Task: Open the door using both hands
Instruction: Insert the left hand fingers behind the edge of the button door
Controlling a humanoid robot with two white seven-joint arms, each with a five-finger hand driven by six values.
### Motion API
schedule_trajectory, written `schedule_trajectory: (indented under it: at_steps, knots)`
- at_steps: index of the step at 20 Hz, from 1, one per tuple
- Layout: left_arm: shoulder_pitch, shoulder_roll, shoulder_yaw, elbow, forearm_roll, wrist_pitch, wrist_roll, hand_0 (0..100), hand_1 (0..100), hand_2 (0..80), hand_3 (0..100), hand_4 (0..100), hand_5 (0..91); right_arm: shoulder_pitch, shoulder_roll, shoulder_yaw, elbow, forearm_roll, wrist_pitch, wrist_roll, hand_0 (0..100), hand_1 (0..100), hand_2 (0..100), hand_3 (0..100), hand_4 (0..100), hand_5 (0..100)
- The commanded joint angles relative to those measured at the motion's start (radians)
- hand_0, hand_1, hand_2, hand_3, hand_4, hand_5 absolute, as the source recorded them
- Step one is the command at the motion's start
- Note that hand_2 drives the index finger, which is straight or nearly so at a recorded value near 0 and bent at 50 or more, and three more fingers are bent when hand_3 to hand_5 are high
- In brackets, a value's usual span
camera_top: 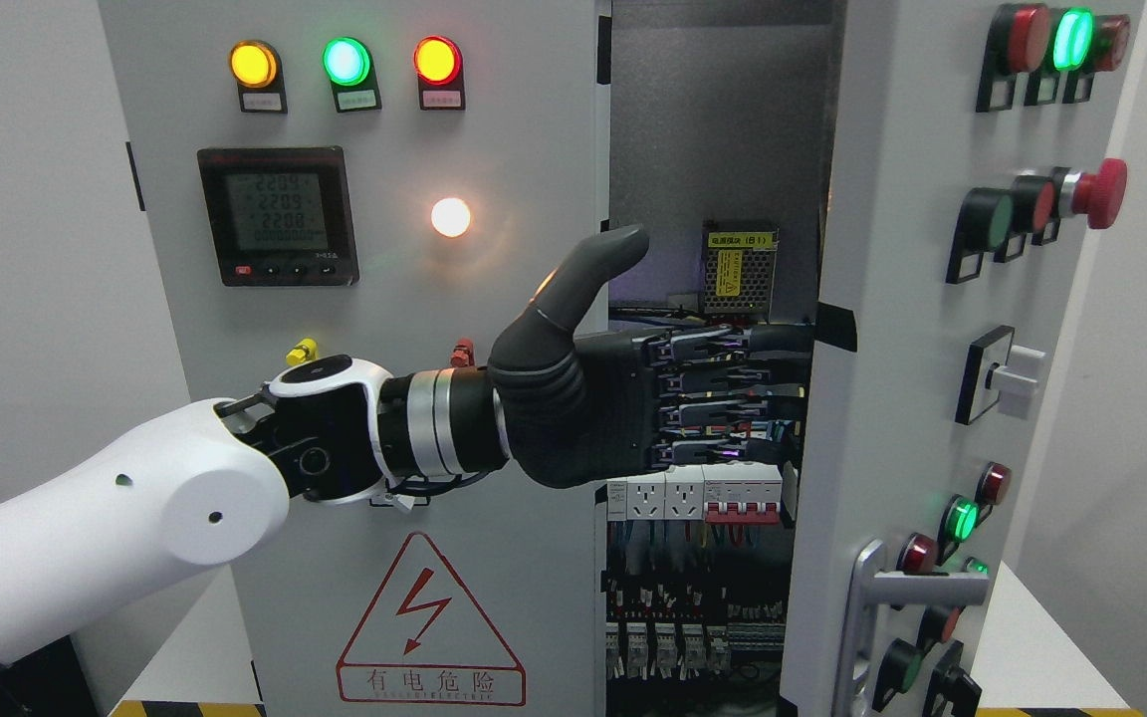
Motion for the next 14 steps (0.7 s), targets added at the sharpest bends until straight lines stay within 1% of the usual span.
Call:
schedule_trajectory:
  at_steps: [1,4,9,11,14]
  knots:
    - [-0.008,-0.091,-0.032,0.004,0.001,-0.001,0.027,0,0,0.0,0,3,0.0,0.000,0.000,0.001,0.000,0.000,0.001,-0.001,11,0,0,0,0,0]
    - [-0.008,-0.097,-0.029,-0.004,0.000,-0.002,0.058,0,0,0.0,0,3,0.0,0.000,0.000,0.001,0.000,0.000,-0.001,-0.001,11,0,0,0,0,0]
    - [-0.008,-0.111,-0.029,-0.004,-0.002,-0.020,0.067,0,0,0.0,0,3,0.0,0.000,0.000,0.001,0.000,0.000,0.001,-0.001,11,0,0,0,0,0]
    - [-0.008,-0.117,-0.029,-0.006,-0.003,-0.027,0.096,0,0,0.0,0,3,0.0,0.000,0.000,0.001,0.000,0.000,-0.001,-0.001,11,0,0,0,0,0]
    - [-0.008,-0.126,-0.024,-0.007,-0.005,-0.028,0.109,0,0,0.0,0,3,0.0,0.000,0.000,0.001,0.000,0.000,-0.001,-0.001,11,0,0,0,0,0]
